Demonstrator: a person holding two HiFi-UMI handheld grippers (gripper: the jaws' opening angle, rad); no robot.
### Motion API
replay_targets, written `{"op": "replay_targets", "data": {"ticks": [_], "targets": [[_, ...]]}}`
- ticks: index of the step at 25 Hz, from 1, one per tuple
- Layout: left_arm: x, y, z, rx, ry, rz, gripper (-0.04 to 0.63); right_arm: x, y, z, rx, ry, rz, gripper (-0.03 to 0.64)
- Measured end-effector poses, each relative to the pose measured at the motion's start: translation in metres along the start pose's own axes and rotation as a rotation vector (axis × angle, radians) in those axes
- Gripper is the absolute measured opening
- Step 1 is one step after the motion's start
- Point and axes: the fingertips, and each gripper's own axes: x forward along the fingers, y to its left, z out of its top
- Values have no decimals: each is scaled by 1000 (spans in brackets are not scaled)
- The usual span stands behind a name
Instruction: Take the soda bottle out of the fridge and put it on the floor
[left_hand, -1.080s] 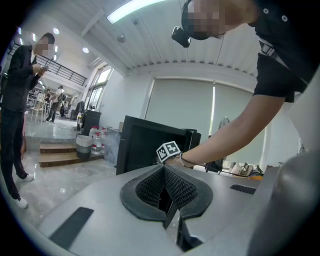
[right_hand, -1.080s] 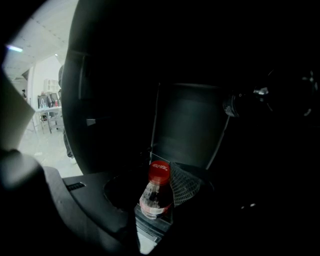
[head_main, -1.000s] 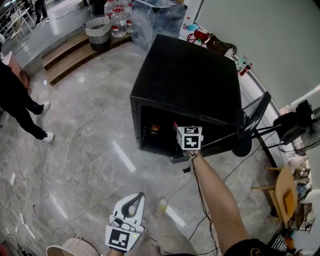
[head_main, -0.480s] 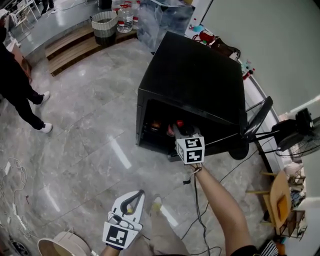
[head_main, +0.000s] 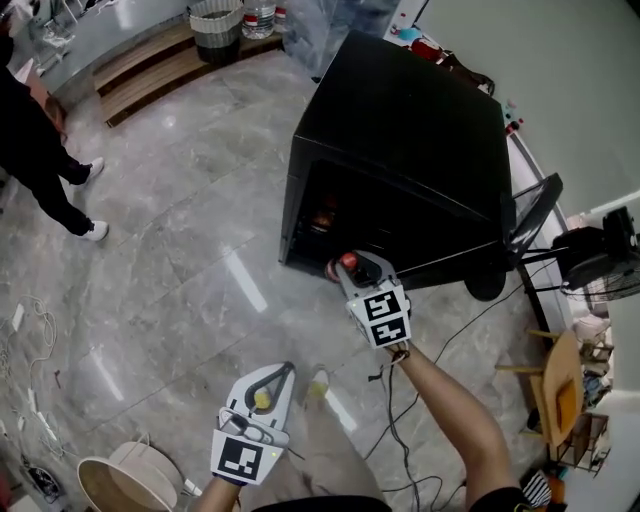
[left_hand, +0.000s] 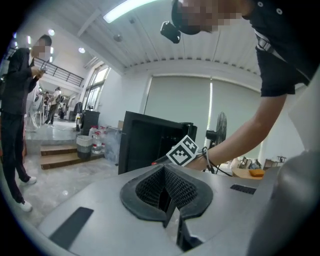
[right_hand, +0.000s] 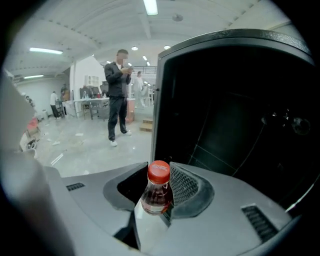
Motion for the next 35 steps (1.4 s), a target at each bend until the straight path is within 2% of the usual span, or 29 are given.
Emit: {"op": "replay_targets", "data": {"ticks": [1, 2, 6, 11, 19, 23, 27, 35], "targets": [[0, -1, -2, 43, 11, -14, 18, 0, 10, -8, -34, 22, 18, 126], [-1, -2, -4, 53, 14, -21, 18, 1, 19, -16, -70, 47, 36, 126], [-2, 2, -11, -58, 6, 16, 18, 6, 54, -52, -193, 151, 115, 126], [0, 8, -12, -143, -28, 44, 18, 8, 81, -98, -254, 255, 185, 126], [-8, 18, -36, -180, 1, 71, 18, 23, 126, -164, -316, 370, 263, 126], [-6, 26, -65, -152, 31, 83, 18, 28, 145, -194, -335, 394, 270, 126], [4, 28, -97, -12, 49, 42, 18, 33, 159, -224, -315, 426, 273, 126], [14, 33, -154, -30, 100, 36, 18, 53, 177, -290, -294, 506, 274, 126]]}}
